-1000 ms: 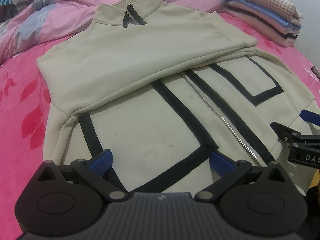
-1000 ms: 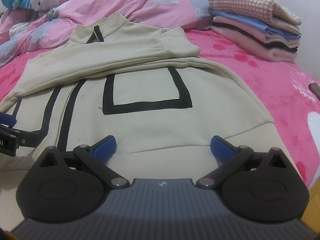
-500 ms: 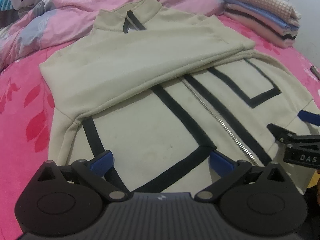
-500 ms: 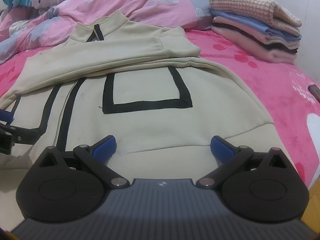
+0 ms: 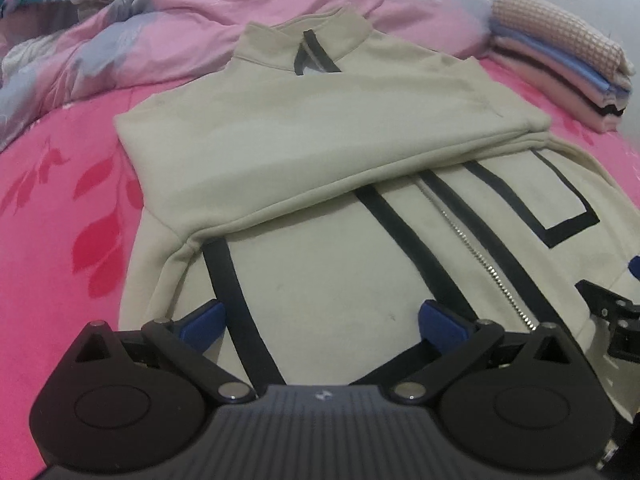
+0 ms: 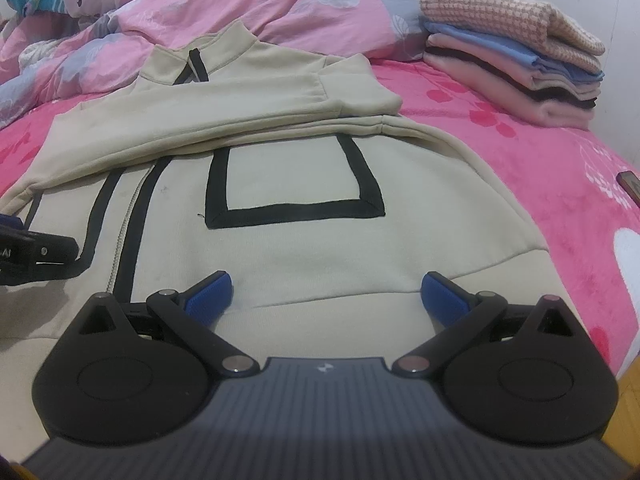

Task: Fold clothes

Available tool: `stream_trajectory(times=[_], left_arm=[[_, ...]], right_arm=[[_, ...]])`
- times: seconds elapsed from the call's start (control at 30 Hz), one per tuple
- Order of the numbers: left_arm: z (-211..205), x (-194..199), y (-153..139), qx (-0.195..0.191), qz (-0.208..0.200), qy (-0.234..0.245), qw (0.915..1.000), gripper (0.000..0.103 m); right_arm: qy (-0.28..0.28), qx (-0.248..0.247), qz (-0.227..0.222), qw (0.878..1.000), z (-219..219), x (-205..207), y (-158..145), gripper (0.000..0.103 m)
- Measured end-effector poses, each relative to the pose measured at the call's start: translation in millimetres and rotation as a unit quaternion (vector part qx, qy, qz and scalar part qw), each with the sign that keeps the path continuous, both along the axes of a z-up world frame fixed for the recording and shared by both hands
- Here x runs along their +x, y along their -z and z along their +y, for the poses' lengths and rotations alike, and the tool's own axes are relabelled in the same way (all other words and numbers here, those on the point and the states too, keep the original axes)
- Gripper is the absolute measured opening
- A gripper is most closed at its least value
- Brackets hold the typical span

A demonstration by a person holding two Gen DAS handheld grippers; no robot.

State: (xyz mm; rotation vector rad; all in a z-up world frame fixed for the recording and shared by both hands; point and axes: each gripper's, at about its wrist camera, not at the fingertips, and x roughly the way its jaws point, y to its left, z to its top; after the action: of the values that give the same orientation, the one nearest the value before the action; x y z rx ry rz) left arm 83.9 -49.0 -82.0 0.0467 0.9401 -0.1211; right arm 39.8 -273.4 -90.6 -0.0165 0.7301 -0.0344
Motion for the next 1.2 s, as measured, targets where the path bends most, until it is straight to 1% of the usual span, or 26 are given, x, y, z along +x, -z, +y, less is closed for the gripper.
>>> stream_trajectory(times=[0.1,0.17,0.23,0.3,0.37,0.4,0.47,0.5,0.53,0.57,0.8,0.9,0.93,0.97,1.03,1.2], left_arm=[[1.2,-1.4,0.6,0.001,-0.002,0.006,1.0000,0.103],[2.5,-0.9,0.6,0.001,-0.002,0.007,1.0000,0.103],[2.5,-1.2,0.7,0.003,-0.003,0.008,1.0000,0.103],[0.3,-1.0,0.7,0.005,-0.004,0.006,1.0000,0.103],[-0.5,-0.9,0.7,0.003,-0.004,0.001,1.0000,0.103],[-0.9,-1.1,0.6,0.002,-0.004,-0.001,1.0000,0.103],[-1.9,-1.5,0.7,0.002,-0.005,-0.004,1.0000,0.103],[-2.4,-1.5,0.7,0.003,-0.005,-0.004,1.0000,0.103],[-2.9,-1.5,0.6,0.004,-0.005,-0.005,1.0000,0.103],[-3.3,-1.4,0.7,0.004,-0.005,-0.006,1.0000,0.103],[-2.8,-1.9,1.5,0.004,-0.007,-0.006,0.9999,0.103],[-2.6,-2.2,1.7,0.004,-0.008,-0.006,0.9999,0.103],[-2.5,-2.3,1.9,0.004,-0.008,-0.006,0.9999,0.103],[-2.3,-2.6,2.1,0.004,-0.009,-0.006,0.9999,0.103],[-1.8,-3.2,2.4,0.004,-0.011,-0.006,0.9999,0.103],[-2.0,-4.0,2.8,0.004,-0.013,-0.005,0.9999,0.103]], right_arm=[[0.007,-0.018,-0.036,0.999,2.6,-4.8,-11.2,0.102],[0.006,-0.016,-0.053,0.998,3.0,-3.5,-18.8,0.102],[0.001,-0.012,-0.058,0.998,3.1,2.4,-23.6,0.102],[-0.006,-0.014,-0.054,0.998,4.1,11.0,-24.4,0.101],[-0.012,-0.019,-0.050,0.999,5.6,17.9,-22.4,0.097],[-0.014,-0.019,-0.044,0.999,5.8,20.6,-20.6,0.089],[-0.014,-0.017,-0.032,0.999,4.8,23.5,-16.4,0.069],[-0.012,-0.014,-0.026,0.999,3.5,23.5,-14.2,0.064],[-0.010,-0.012,-0.023,1.000,1.2,20.9,-13.1,0.057],[-0.008,-0.009,-0.022,1.000,-1.3,17.6,-12.4,0.053],[0.007,0.008,-0.012,1.000,-18.9,-5.1,-7.0,0.039],[0.018,0.029,-0.015,0.999,-27.1,-17.6,-11.5,0.033],[0.021,0.035,-0.015,0.999,-28.2,-20.7,-13.2,0.027],[0.021,0.035,-0.018,0.999,-26.5,-23.7,-15.5,0.019],[0.021,0.035,-0.023,0.999,-22.1,-29.7,-20.1,0.016],[-0.026,0.051,-0.035,0.998,1.0,-37.1,-30.7,0.015]])
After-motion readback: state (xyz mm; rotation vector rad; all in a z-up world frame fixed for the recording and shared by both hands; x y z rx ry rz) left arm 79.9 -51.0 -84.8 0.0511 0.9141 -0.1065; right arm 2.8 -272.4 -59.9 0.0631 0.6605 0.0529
